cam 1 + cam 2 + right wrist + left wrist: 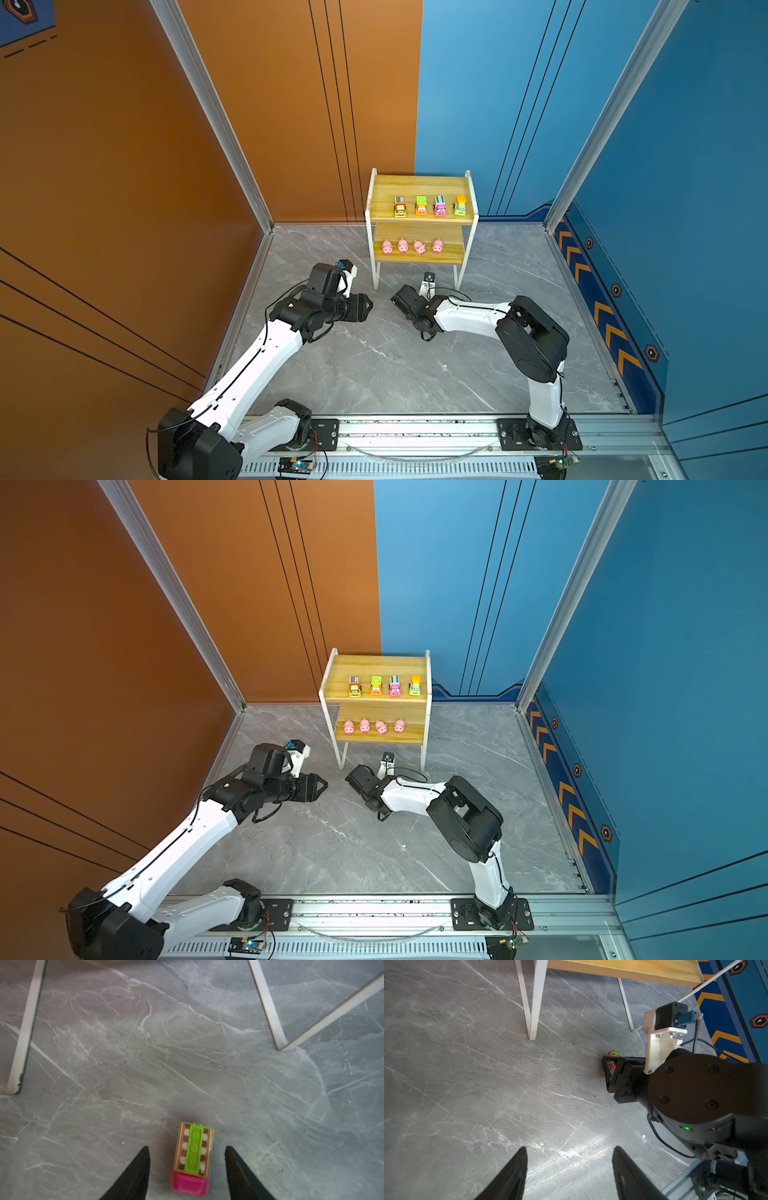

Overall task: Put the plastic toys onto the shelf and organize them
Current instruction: 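Align the right gripper over the pink truck and close on it, then lift the pink truck with the right gripper and lower it onto the top tier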

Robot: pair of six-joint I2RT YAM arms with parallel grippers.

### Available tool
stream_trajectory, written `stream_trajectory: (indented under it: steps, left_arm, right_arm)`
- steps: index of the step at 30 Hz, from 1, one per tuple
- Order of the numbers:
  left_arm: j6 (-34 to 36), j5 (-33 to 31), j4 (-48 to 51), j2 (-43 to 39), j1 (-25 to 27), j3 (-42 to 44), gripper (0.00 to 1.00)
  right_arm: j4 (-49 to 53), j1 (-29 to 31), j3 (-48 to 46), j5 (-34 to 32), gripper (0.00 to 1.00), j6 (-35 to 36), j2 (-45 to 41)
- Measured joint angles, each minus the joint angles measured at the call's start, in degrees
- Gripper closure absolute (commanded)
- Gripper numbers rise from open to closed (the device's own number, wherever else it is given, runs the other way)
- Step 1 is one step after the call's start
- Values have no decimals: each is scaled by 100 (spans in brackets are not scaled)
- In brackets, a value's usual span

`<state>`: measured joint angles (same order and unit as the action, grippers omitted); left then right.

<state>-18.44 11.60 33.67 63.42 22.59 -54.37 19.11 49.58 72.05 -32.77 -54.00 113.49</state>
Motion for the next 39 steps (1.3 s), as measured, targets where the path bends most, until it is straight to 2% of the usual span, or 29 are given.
stream_trajectory:
  steps: [9, 15, 20, 30, 35, 39]
  left_arm:
    - [0, 0, -2, -2, -2, 0, 34]
    - [0, -2, -2, -31, -17, 0, 34]
    - [0, -26, -2, -96, -63, 0, 34]
    - [-2, -170, 0, -238, -328, 0, 34]
    - [-4, -236, -2, -258, -352, 0, 34]
    - [-4, -240, -2, -258, -352, 0, 34]
  right_arm:
    - [153, -48, 284, 13, 72, 116, 269]
    - [332, 9, 306, -37, 75, 367, 160]
    - [789, 319, 540, -48, 77, 802, -468]
    - [1596, 1233, 2677, -190, 77, 2013, -1620]
    - [1805, 1252, 3803, -319, 76, 2632, -1539]
    - [1840, 1143, 4887, -404, 76, 3097, -1126]
